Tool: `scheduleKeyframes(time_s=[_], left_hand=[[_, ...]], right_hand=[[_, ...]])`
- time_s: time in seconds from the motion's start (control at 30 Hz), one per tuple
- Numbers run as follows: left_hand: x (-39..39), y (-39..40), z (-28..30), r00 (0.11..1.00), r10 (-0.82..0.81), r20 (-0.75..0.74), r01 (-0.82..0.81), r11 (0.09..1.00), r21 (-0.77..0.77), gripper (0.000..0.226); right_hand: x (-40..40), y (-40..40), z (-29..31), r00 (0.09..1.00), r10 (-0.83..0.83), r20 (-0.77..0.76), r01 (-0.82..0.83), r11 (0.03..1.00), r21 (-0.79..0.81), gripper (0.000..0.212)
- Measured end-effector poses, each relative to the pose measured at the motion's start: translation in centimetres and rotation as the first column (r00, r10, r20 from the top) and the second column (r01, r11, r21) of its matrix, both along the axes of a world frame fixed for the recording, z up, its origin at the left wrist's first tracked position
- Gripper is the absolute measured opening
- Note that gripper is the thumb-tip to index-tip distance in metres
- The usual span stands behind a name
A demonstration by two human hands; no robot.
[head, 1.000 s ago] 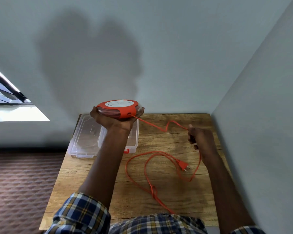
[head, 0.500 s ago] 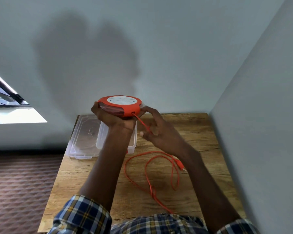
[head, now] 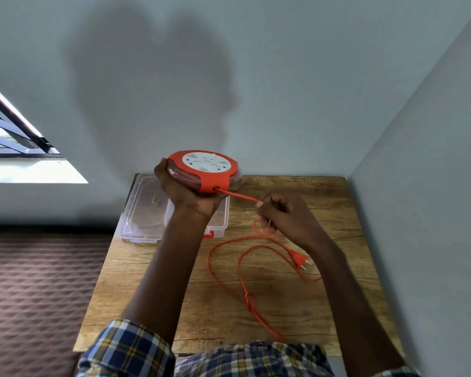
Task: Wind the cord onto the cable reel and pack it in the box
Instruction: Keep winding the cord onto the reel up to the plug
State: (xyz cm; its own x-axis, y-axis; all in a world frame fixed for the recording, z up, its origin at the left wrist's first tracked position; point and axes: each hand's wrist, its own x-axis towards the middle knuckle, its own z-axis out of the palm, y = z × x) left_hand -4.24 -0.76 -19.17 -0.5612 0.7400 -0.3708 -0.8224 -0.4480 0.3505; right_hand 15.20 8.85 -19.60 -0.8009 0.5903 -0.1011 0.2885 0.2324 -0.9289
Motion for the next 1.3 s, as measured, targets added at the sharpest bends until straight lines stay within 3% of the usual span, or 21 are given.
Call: scheduleKeyframes(time_s=[0.1,0.2,0.3,0.43,0.5,0.67,0.87,1.0,1.07,1.17,1.3], left_hand=[[-0.2,-0.7,0.1,0.984,-0.148,-0.1,0.147,0.989,-0.015,0.087],[-0.8,-1.0,1.0,0.928,-0.308,-0.208,0.295,0.951,-0.093,0.079],[-1.0,-0.9,1.8,0.854,-0.444,-0.271,0.414,0.896,-0.163,0.068],[-0.9,-0.5,2.1,0.743,-0.601,-0.294,0.547,0.799,-0.251,0.063],[-1.2,-0.3,1.9,0.716,-0.641,-0.277,0.59,0.767,-0.252,0.062],[-1.0,0.1,1.8,0.699,-0.665,-0.261,0.628,0.747,-0.221,0.056],[-0.3,0.3,1.3,0.691,-0.667,-0.278,0.593,0.743,-0.31,0.055],[-0.4,0.6,1.9,0.698,-0.653,-0.293,0.577,0.756,-0.308,0.056],[-0.3,1.0,2.5,0.684,-0.655,-0.321,0.561,0.753,-0.344,0.056],[-0.2,1.3,2.9,0.675,-0.635,-0.376,0.52,0.771,-0.368,0.052],[0.0,1.2,2.8,0.706,-0.609,-0.362,0.511,0.791,-0.336,0.052]], right_hand=[[-0.1,0.0,1.3,0.999,-0.047,0.016,0.042,0.971,0.237,0.007],[-1.3,-0.1,3.6,0.967,-0.136,-0.214,0.214,0.89,0.403,0.023],[-2.6,-0.2,4.4,0.981,0.004,-0.195,0.104,0.833,0.544,0.036],[-2.7,-0.1,3.2,0.996,0.059,-0.07,-0.016,0.866,0.5,0.046],[-2.2,0.5,2.7,0.995,0.091,-0.038,-0.056,0.837,0.544,0.055],[-1.1,0.3,1.9,0.97,0.191,-0.15,-0.077,0.827,0.557,0.051],[-1.0,-0.2,2.2,0.992,0.094,0.086,-0.127,0.732,0.669,0.062],[-1.2,-0.5,2.5,0.999,0.011,-0.031,0.014,0.7,0.714,0.057],[-1.7,-1.0,2.5,0.987,-0.14,-0.075,0.155,0.743,0.651,0.054],[-3.0,-2.0,2.2,0.924,-0.375,-0.081,0.358,0.768,0.53,0.069],[-3.2,-1.6,2.0,0.933,-0.352,-0.069,0.331,0.772,0.543,0.074]])
